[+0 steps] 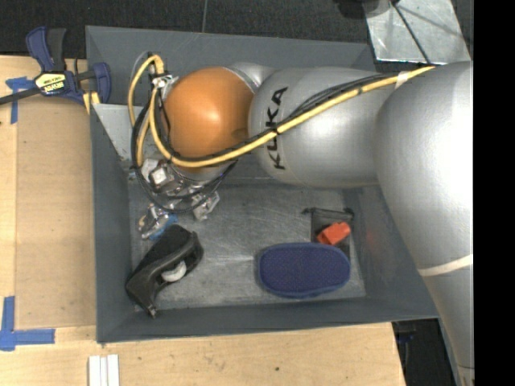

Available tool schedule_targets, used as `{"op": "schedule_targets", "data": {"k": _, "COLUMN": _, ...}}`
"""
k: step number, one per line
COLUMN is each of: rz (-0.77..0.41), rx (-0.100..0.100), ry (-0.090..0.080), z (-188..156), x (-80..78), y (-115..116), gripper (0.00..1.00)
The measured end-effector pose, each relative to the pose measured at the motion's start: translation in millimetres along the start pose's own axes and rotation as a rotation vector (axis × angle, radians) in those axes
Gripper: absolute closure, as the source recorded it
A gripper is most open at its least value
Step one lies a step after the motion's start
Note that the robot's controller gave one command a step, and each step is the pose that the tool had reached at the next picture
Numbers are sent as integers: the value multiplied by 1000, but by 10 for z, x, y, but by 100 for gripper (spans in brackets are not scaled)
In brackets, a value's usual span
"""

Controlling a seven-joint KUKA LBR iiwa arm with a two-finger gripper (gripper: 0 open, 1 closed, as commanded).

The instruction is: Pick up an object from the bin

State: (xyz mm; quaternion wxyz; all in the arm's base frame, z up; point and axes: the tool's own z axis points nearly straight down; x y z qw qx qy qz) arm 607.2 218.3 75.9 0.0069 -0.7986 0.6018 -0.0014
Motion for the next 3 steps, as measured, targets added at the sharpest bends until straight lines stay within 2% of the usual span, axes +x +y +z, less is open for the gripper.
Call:
{"op": "schedule_targets", "data": {"k": 1, "rz": 3, "rx": 1, "ry": -3, "z": -12, "x": -10, "y": -7, "gripper": 100}}
{"op": "schedule_targets", "data": {"k": 2, "rz": 7, "rx": -3, "ry": 4, "z": -824, "x": -20, "y": -39, "gripper": 100}}
{"op": "schedule_targets", "data": {"k": 3, "rz": 10, "rx": -7, "ry": 4, "z": -1082, "x": -24, "y": -54, "gripper": 100}}
